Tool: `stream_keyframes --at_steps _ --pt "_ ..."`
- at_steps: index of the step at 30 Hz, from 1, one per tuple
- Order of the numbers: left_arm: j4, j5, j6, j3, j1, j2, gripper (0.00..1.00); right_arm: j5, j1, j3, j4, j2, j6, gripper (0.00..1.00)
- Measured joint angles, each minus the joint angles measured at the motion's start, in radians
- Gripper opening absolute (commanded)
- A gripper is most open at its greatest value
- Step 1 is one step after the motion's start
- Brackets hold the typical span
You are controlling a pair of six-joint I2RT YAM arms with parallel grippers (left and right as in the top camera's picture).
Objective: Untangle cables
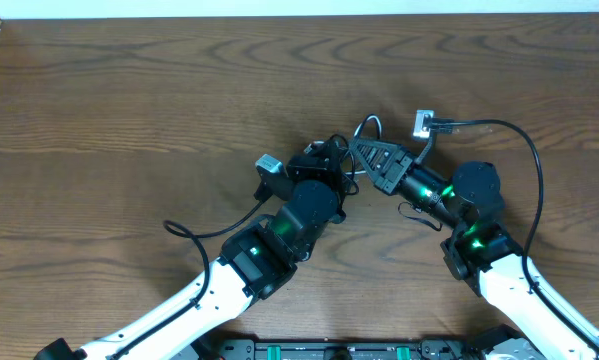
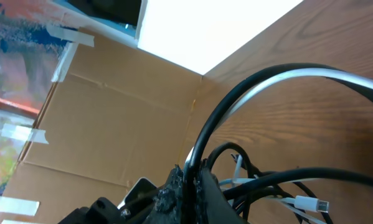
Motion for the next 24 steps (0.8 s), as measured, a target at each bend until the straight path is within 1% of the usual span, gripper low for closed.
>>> stream_keyframes --at_steps 6,12,14,19,21,24 --pt "-0.045 0.005 0.0 0.0 0.0 0.0 0.08 0.028 -0.018 0.0 -0.004 0.0 -0.024 0.01" --pt "-0.193 0.002 0.0 0.0 0.0 0.0 0.08 0.04 -0.154 0.0 -0.067 0.0 -0.05 0.01" --pt "-0.222 -0.024 0.0 0.0 0.0 0.0 0.08 0.042 -0.21 0.0 -0.099 0.0 -0.05 0.01" --pt "-0.28 -0.109 0.0 0.0 0.0 0.0 0.08 0.042 -0.286 0.0 -0.138 0.0 -0.046 0.01" --pt "-0.33 -0.156 0.0 0.0 0.0 0.0 0.08 0.04 -0.305 0.0 -0.144 0.0 -0.045 0.01" --pt "-0.45 -0.262 0.0 0.0 0.0 0.0 0.08 0.045 -0.326 0.0 -0.151 0.0 -0.046 0.01"
